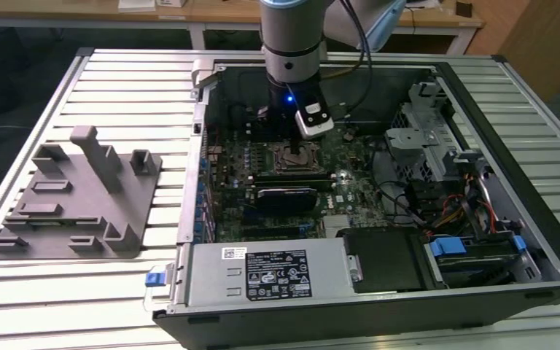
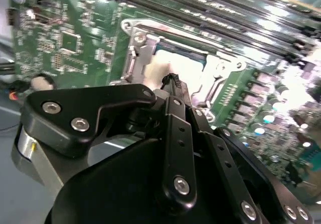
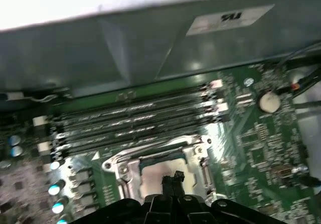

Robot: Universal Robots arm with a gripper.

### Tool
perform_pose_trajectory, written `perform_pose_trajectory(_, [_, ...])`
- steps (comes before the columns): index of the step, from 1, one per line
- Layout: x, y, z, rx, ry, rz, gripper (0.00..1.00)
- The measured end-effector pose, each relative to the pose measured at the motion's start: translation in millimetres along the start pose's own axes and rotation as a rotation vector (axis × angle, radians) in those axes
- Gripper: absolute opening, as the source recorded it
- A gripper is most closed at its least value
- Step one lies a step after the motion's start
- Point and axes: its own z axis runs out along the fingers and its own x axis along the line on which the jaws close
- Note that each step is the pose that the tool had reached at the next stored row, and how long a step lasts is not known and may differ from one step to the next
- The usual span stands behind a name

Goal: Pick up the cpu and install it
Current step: 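Install the first cpu locking lever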

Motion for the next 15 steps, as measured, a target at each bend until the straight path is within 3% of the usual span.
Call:
perform_pose_trajectory(1, [0.0, 0.0, 0.0, 0.0021, 0.0044, 0.0, 0.11])
perform_pose_trajectory(8, [-0.1, 0.0, -0.8, 0.0022, 0.0055, 0.0, 0.11])
perform_pose_trajectory(15, [-1.4, 0.8, -13.2, 0.0023, 0.0055, 0.0, 0.11])
